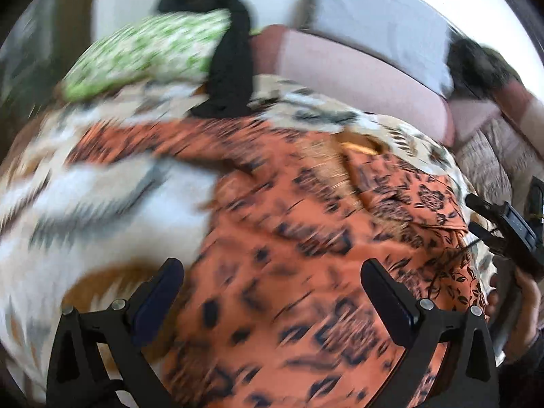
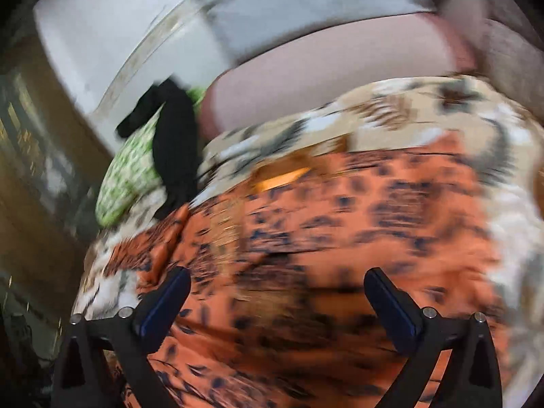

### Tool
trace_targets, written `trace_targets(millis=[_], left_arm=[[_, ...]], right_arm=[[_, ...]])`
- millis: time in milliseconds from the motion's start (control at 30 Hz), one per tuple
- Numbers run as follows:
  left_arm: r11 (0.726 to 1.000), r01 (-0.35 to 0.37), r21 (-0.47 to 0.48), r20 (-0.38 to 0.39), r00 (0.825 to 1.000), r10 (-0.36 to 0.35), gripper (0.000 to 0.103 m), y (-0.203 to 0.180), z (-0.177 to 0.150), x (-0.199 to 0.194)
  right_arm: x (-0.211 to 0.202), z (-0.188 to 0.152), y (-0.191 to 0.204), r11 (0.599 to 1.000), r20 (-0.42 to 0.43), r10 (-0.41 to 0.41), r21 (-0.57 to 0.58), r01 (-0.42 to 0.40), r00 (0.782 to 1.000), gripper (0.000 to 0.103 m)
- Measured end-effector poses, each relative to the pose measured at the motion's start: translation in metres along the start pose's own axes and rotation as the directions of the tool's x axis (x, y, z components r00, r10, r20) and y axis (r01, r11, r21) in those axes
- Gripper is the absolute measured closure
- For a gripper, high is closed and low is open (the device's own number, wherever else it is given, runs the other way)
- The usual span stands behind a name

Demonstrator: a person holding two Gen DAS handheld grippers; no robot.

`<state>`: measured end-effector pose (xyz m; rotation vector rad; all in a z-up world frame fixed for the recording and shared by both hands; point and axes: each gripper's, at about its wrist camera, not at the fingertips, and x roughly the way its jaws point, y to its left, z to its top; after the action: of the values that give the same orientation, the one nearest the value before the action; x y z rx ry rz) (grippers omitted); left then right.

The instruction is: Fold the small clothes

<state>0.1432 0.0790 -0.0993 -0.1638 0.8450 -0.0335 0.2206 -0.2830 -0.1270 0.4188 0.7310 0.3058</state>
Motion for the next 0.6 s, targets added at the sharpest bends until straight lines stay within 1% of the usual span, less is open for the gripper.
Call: trace_targets(millis=[67, 133, 167, 200, 233, 267, 333, 400, 433, 467, 500, 533, 567, 600], left_arm=[[0.993, -0.015, 0.119, 0.003, 1.0, 0.015, 0.0, -0.039, 0.019, 0.017], [0.96, -0.046, 0.276, -0.024, 0.998, 0.055, 0.0, -0.088, 0.036, 0.044], [0.933, -0.072, 0.353, -0.022, 0.996, 0.085, 0.0, -0.11, 0.041, 0.056], [0.889, -0.114, 0.443, -0.007, 0.991, 0.13, 0.0, -0.137, 0.045, 0.073], [0.854, -0.136, 0.502, 0.007, 0.988, 0.153, 0.0, -0.155, 0.047, 0.085], [0.806, -0.162, 0.57, 0.029, 0.984, 0.178, 0.0, -0.177, 0.05, 0.101], [0.745, -0.186, 0.641, 0.038, 0.977, 0.211, 0.0, -0.201, 0.051, 0.126], [0.694, -0.191, 0.695, 0.021, 0.969, 0.246, 0.0, -0.216, 0.05, 0.154], [0.678, -0.187, 0.711, -0.004, 0.963, 0.27, 0.002, -0.217, 0.048, 0.168], [0.678, -0.179, 0.713, -0.025, 0.96, 0.28, 0.013, -0.217, 0.047, 0.175], [0.688, -0.157, 0.708, -0.06, 0.958, 0.28, 0.043, -0.213, 0.048, 0.183], [0.716, -0.129, 0.686, -0.102, 0.957, 0.27, 0.065, -0.207, 0.053, 0.188], [0.762, -0.103, 0.64, -0.149, 0.955, 0.255, 0.088, -0.199, 0.059, 0.192], [0.828, -0.076, 0.555, -0.177, 0.962, 0.207, 0.088, -0.186, 0.069, 0.19]], right_arm=[[-0.016, 0.003, -0.032, 0.997, 0.031, -0.009, 0.083, 0.006, 0.999, 0.0], [-0.027, 0.003, -0.063, 0.984, 0.067, 0.003, 0.176, -0.015, 0.998, 0.0], [-0.029, -0.001, -0.074, 0.976, 0.081, 0.004, 0.215, -0.021, 0.997, 0.0], [-0.029, -0.003, -0.084, 0.965, 0.088, 0.006, 0.262, -0.029, 0.996, 0.0], [-0.03, -0.004, -0.092, 0.954, 0.09, 0.021, 0.295, -0.047, 0.996, 0.0], [-0.029, -0.003, -0.097, 0.944, 0.089, 0.053, 0.32, -0.078, 0.995, 0.0], [-0.028, 0.002, -0.103, 0.934, 0.096, 0.09, 0.337, -0.117, 0.991, 0.0], [-0.03, 0.007, -0.106, 0.933, 0.108, 0.094, 0.338, -0.125, 0.99, 0.0], [-0.03, 0.008, -0.107, 0.934, 0.11, 0.09, 0.335, -0.122, 0.99, 0.0], [-0.029, 0.011, -0.109, 0.936, 0.106, 0.081, 0.334, -0.113, 0.991, 0.0], [-0.029, 0.01, -0.111, 0.934, 0.102, 0.083, 0.339, -0.113, 0.991, 0.0], [-0.028, 0.01, -0.112, 0.929, 0.101, 0.091, 0.35, -0.121, 0.991, 0.0], [-0.027, 0.01, -0.113, 0.924, 0.101, 0.1, 0.359, -0.13, 0.99, 0.0], [-0.027, 0.01, -0.113, 0.922, 0.101, 0.107, 0.363, -0.136, 0.989, 0.0]])
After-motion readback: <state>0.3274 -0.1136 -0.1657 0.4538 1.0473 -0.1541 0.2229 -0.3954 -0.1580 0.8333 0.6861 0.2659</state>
